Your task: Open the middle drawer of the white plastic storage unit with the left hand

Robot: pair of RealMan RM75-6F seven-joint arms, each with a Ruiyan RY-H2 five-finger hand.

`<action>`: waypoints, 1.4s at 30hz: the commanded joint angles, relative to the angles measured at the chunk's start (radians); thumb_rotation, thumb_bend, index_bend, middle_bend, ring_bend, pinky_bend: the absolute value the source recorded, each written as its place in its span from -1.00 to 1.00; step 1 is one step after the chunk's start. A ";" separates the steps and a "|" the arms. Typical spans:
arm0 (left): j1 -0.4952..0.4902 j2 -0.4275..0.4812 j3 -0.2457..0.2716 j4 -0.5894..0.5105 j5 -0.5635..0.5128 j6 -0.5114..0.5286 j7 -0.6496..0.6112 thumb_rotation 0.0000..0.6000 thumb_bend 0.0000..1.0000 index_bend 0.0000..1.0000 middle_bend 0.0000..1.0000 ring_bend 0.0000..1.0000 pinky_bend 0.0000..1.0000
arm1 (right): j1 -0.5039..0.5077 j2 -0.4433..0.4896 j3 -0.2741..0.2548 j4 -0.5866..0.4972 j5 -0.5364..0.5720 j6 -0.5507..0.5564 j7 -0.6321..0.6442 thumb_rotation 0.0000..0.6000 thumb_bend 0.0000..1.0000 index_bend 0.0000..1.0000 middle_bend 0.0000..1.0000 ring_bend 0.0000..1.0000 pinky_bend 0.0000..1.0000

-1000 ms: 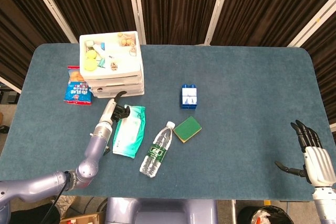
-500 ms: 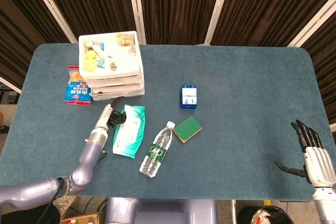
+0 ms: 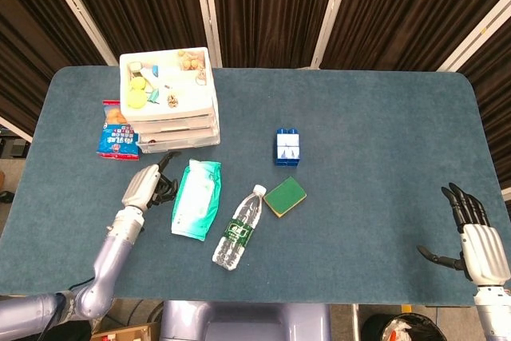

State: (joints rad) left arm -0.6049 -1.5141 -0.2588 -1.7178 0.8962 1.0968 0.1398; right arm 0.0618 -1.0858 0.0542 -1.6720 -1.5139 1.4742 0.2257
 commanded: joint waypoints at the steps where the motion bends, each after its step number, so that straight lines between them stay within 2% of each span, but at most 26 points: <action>1: -0.017 0.064 0.012 -0.096 0.015 0.104 0.206 1.00 0.24 -0.65 1.00 0.95 0.80 | 0.000 -0.001 0.000 -0.001 0.003 -0.002 -0.003 1.00 -0.77 -1.00 -1.00 -1.00 -1.00; 5: -0.075 0.075 -0.038 -0.121 -0.120 0.111 0.348 1.00 0.24 -0.59 1.00 0.97 0.83 | -0.003 -0.001 0.000 -0.003 0.004 0.003 -0.002 1.00 -0.77 -1.00 -1.00 -1.00 -1.00; 10: -0.138 0.066 -0.071 -0.099 -0.261 0.115 0.465 1.00 0.24 -0.56 1.00 0.99 0.84 | -0.003 0.000 -0.001 -0.002 0.005 0.000 -0.001 1.00 -0.77 -1.00 -1.00 -1.00 -1.00; 18: -0.185 0.054 -0.091 -0.046 -0.391 0.115 0.520 1.00 0.25 -0.57 1.00 0.99 0.84 | -0.002 0.000 -0.001 -0.002 0.004 -0.003 -0.002 1.00 -0.77 -1.00 -1.00 -1.00 -1.00; 32: -0.211 0.048 -0.094 0.025 -0.481 0.081 0.500 1.00 0.25 -0.58 1.00 0.99 0.84 | -0.002 -0.001 0.000 -0.002 0.006 -0.004 -0.003 1.00 -0.77 -1.00 -1.00 -1.00 -1.00; 42: -0.214 0.056 -0.077 0.042 -0.522 0.065 0.494 1.00 0.25 -0.51 1.00 0.99 0.84 | -0.003 -0.001 0.000 -0.003 0.007 -0.004 -0.003 1.00 -0.77 -1.00 -1.00 -1.00 -1.00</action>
State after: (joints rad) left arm -0.8199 -1.4591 -0.3368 -1.6759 0.3748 1.1628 0.6352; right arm 0.0591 -1.0868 0.0545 -1.6752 -1.5071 1.4703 0.2224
